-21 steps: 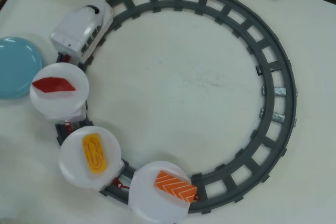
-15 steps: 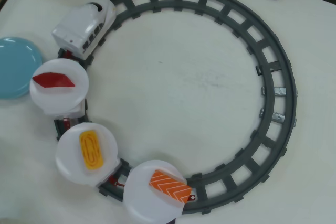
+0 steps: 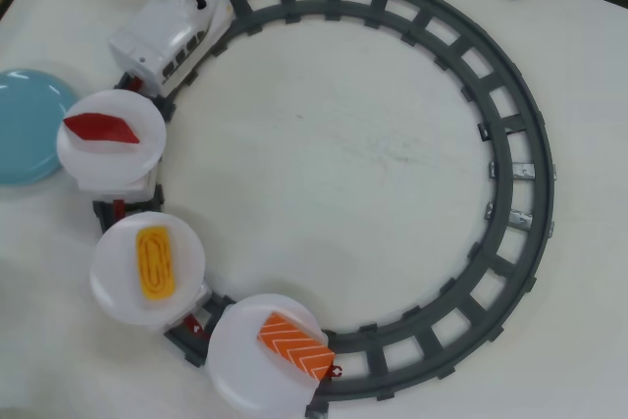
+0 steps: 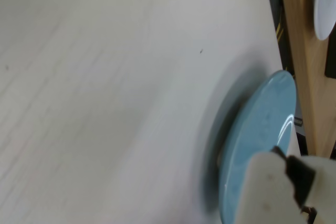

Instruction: Pick up the sushi from the Shinkansen and put it on the blue dish

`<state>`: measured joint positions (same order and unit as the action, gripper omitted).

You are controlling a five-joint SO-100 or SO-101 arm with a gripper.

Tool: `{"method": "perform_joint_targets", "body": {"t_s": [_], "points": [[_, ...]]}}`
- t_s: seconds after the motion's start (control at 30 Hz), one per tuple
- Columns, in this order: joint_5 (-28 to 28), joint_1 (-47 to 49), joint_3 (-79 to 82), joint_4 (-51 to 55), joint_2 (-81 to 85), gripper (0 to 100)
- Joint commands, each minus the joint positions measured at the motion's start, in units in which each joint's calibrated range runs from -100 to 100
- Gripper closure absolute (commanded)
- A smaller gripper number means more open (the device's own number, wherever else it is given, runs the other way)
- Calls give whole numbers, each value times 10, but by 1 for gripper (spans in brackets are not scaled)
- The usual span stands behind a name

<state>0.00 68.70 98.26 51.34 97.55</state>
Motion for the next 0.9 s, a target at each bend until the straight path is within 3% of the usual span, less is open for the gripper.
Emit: {"method": "perform_joint_targets", "body": {"t_s": [0.0,0.5,0.7,0.87], "points": [[1,3,12,-4,3,97],[6,0,-8,-3,3,97],[10,-63,-72,2,-5,97],[47,-94,-105,25,-5,97]]}}
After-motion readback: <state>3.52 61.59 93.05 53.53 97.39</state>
